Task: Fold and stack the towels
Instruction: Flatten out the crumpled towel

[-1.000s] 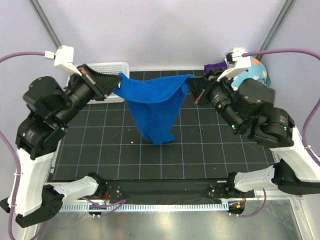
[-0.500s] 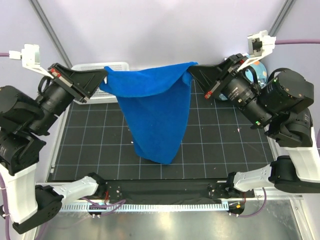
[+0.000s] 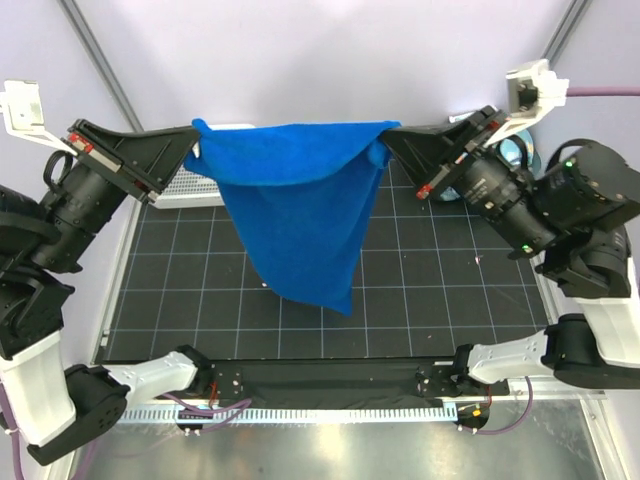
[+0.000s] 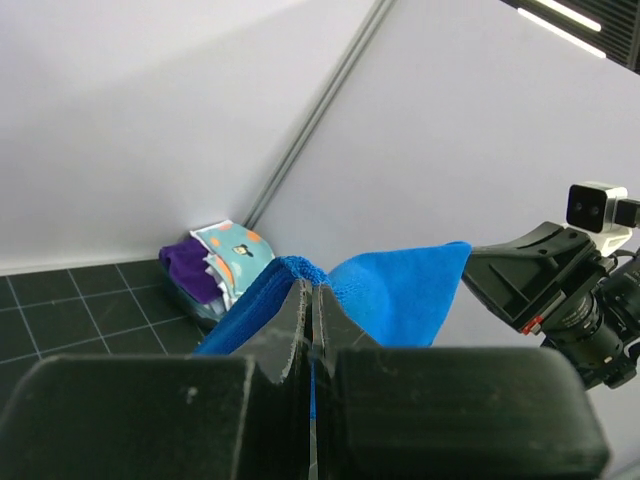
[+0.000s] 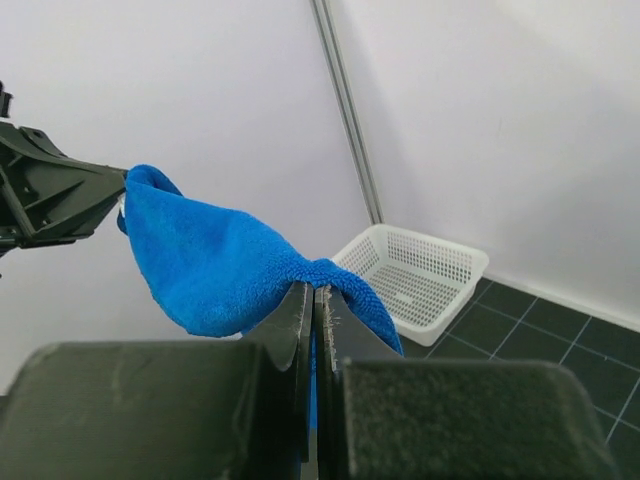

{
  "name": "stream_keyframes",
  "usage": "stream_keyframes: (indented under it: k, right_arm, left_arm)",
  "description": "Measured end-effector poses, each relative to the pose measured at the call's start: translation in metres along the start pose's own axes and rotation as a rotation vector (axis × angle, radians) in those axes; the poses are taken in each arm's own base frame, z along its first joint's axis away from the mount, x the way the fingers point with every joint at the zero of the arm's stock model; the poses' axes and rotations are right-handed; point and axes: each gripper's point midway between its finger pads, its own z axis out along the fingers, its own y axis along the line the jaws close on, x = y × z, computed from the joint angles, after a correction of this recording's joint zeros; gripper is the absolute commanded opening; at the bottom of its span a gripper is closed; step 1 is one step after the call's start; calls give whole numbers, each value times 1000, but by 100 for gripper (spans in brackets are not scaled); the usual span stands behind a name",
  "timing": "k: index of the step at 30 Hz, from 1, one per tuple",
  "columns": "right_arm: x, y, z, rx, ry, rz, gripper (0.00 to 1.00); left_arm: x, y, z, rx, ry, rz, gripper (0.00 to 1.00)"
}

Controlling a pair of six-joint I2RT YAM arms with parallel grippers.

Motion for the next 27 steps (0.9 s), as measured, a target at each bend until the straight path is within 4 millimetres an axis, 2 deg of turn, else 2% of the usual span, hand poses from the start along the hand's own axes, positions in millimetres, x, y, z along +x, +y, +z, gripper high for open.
stream_keyframes:
  k: [6, 11, 14, 18, 19, 20, 21, 22, 24, 25, 27]
  right_arm:
    - [-20, -2, -24, -43, -59, 2, 1]
    - [-27, -2, -26, -49, -85, -2, 1]
    - [-25, -6, -16, -12, -85, -28, 1]
    - [-8, -20, 14, 101, -67, -106, 1]
    - [-2, -31, 24, 138, -57, -128, 1]
    - [1, -52, 38, 190, -53, -151, 1]
    - [8, -75, 55, 222, -38, -163, 1]
    - [9, -106, 68, 285, -38, -162, 1]
    - [30, -177, 102, 386, 10, -149, 1]
    - [43, -201, 117, 406, 38, -127, 1]
    - [79, -263, 154, 434, 113, -50, 1]
  left_arm:
    - [5, -4, 0, 26, 21, -4, 0]
    - [10, 0, 10, 17, 35, -6, 0]
    - [14, 9, 22, -14, 40, -2, 0]
    - [23, 36, 55, -107, 38, 20, 0]
    - [27, 44, 67, -129, 39, 25, 0]
    - [31, 55, 80, -146, 44, 27, 0]
    - [34, 70, 94, -158, 47, 9, 0]
    - [39, 89, 110, -173, 56, -18, 0]
    - [42, 135, 135, -237, 45, -61, 0]
    - [49, 163, 153, -277, 53, -82, 0]
    - [69, 217, 194, -325, 81, -124, 0]
